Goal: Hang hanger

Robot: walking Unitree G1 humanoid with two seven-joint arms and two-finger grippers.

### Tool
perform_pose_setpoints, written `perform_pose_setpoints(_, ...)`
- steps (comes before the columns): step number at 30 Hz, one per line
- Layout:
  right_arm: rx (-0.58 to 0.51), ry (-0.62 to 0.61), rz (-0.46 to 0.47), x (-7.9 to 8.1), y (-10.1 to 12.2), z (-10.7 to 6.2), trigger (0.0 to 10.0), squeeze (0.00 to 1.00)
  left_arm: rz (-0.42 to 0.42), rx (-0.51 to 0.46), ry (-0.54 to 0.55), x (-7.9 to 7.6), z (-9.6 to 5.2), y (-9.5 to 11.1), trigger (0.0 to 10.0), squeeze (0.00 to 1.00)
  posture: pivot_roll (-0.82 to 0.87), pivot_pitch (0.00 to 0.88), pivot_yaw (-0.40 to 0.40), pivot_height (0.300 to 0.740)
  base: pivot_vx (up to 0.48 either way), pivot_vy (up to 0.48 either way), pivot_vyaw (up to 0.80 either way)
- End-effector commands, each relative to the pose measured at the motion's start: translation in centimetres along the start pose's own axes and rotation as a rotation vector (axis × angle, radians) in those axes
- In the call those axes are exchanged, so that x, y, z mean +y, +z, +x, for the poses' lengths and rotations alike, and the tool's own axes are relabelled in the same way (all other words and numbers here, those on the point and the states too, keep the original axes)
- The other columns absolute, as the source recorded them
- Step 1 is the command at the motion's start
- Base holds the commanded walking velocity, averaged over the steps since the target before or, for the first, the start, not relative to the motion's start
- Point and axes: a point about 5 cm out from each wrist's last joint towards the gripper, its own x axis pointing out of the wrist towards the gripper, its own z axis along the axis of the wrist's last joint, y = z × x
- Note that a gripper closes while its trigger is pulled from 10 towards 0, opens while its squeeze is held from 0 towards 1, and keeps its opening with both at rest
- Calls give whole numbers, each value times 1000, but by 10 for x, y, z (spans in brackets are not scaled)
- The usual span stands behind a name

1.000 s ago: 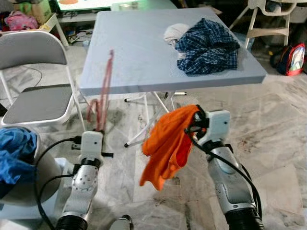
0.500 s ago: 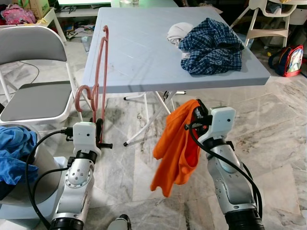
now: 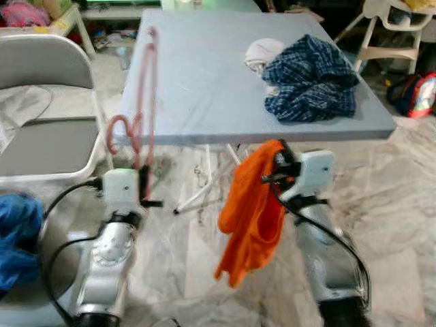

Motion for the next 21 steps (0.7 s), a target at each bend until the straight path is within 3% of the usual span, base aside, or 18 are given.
perform_pose_setpoints(1, -25, -24, -25, -10, 7, -2, 10000, 0, -17, -42, -30, -12, 2, 11, 10000, 0, 130, 165, -45, 740, 480, 0, 0)
perform_pose_setpoints(21, -50, 24, -63, -15, 18, 4, 10000, 0, -20, -47, -34, -16, 1, 16, 10000, 0, 133, 167, -54, 740, 444, 0, 0)
